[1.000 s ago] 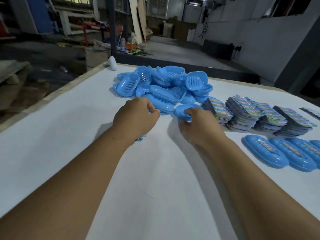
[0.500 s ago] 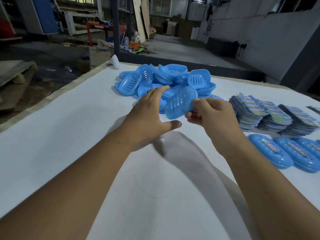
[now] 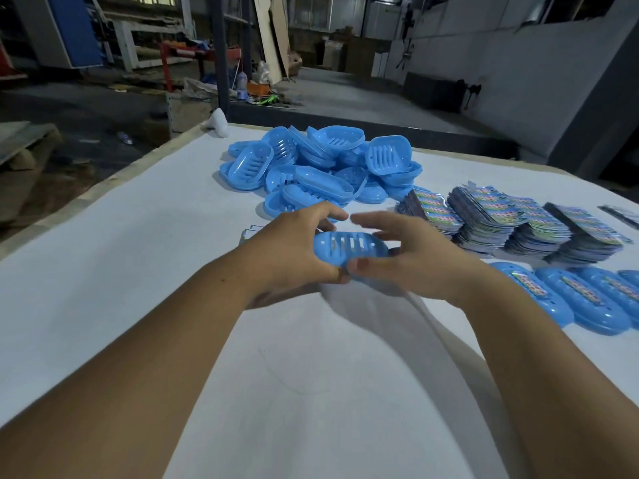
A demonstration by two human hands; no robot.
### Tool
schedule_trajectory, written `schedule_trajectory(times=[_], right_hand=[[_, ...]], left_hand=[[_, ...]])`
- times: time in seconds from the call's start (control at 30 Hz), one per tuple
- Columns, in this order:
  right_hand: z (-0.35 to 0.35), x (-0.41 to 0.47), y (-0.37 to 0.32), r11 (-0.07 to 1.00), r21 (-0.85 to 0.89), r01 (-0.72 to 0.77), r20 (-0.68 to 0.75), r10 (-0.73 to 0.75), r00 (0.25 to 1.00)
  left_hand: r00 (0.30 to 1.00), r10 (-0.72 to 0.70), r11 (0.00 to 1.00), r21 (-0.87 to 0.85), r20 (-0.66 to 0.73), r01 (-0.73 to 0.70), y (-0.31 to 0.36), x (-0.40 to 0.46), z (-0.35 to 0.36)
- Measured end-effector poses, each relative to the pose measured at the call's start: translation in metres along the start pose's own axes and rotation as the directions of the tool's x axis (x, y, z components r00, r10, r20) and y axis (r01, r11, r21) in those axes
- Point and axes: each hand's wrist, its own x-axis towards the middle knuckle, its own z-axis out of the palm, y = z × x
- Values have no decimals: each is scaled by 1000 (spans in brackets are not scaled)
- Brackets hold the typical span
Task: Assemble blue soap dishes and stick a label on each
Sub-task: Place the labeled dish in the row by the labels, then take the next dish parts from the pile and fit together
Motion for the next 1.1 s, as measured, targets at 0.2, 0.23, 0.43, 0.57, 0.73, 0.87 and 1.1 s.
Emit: schedule_trajectory(times=[0.2,0.23,0.43,0.57,0.73,0.87,1.1], right_hand=[[1,-2,1,989,-150,-17,55,25,998],[0,-2,1,993,-114,-28,65,36,997],[0,-1,2,997,-60,-44,86,49,995],[0,-1,2,997,-69,-36,90,43,995],[-1,2,6,999,-42,-27,-2,27,1000],[-1,5,8,994,-110,-15,-93,5,996],[0,5,7,993,-120,-9,-118,-5,993]], left_hand=[[997,-43,998,38,60,41,1,-1,-2],[996,-49,998,38,73,47,1,-1,-2],[991,-80,993,94,108,70,3,-1,-4],[990,-92,994,61,104,86,4,-3,-4],[922,-250,912,249,-296,327,5,0,-26],[823,-375,698,454,-426,553,-3,-5,-44],[821,-496,699,431,-282,570,2,-12,-49]])
